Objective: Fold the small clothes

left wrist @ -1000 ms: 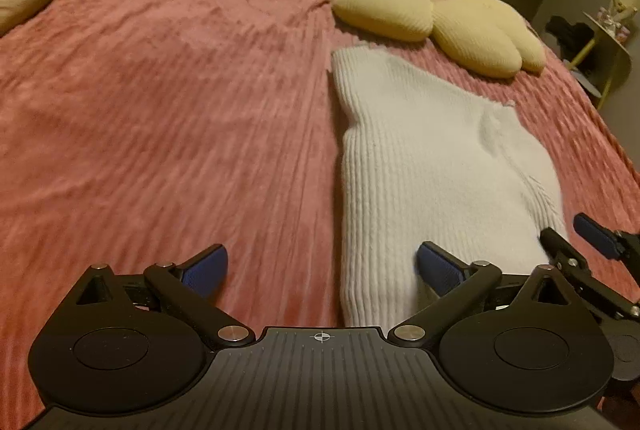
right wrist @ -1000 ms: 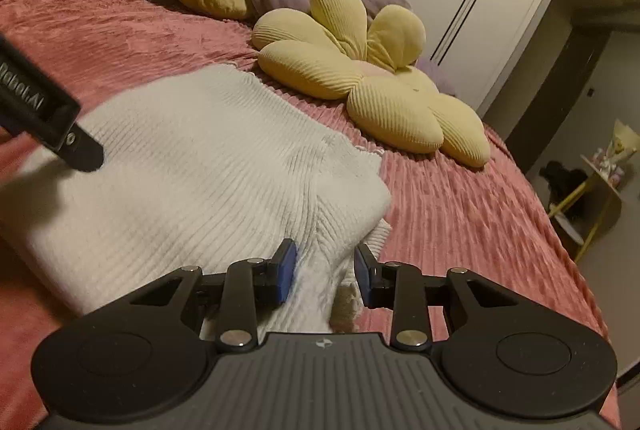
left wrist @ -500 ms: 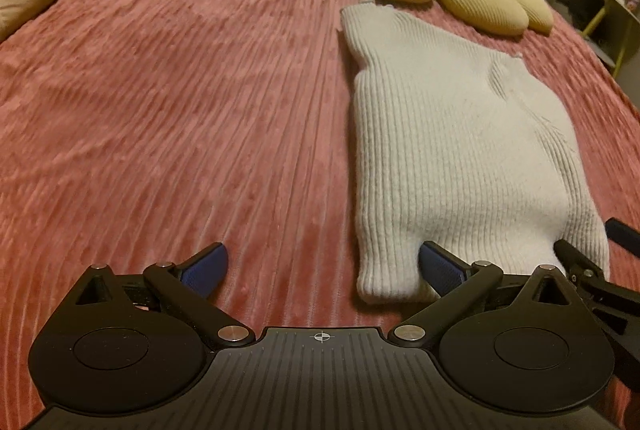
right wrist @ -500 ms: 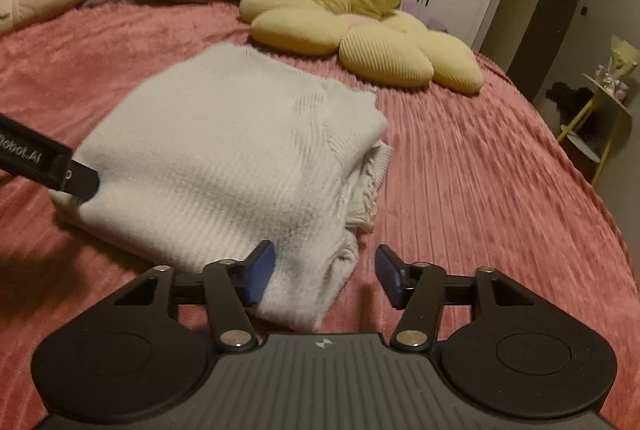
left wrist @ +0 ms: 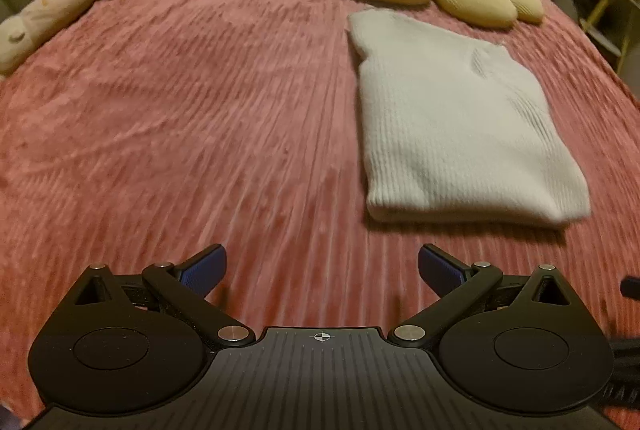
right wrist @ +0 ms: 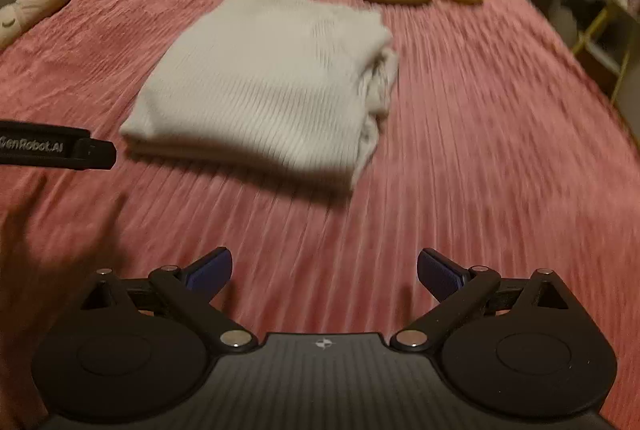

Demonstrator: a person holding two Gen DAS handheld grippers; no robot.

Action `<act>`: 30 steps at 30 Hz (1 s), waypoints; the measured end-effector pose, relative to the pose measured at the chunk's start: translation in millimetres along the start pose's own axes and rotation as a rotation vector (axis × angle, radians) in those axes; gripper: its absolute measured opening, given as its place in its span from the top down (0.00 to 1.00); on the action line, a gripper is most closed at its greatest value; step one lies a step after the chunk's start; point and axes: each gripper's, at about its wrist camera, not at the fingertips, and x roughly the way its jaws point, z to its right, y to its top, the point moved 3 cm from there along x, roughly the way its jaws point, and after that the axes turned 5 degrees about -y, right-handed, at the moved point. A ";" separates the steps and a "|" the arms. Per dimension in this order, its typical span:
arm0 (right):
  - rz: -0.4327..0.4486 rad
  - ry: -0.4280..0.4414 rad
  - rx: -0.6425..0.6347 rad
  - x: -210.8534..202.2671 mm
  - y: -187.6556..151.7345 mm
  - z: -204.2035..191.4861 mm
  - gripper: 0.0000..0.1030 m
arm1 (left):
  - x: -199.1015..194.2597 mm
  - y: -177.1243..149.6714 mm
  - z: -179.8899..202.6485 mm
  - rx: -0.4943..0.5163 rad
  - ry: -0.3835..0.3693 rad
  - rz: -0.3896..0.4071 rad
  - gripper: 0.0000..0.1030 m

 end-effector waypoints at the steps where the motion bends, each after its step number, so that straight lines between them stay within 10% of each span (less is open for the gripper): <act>1: -0.014 0.008 0.019 -1.9 0.1 0.5 0.04 | -3.8 1.0 2.2 0.021 0.002 0.004 0.00; 9: -0.028 -0.093 0.077 -22.0 18.6 -1.1 0.04 | -20.8 7.4 21.8 0.162 0.033 -0.032 0.00; 30: -0.067 -0.076 0.081 -39.0 33.4 -7.9 0.04 | -25.2 9.2 12.7 0.108 0.034 -0.109 0.00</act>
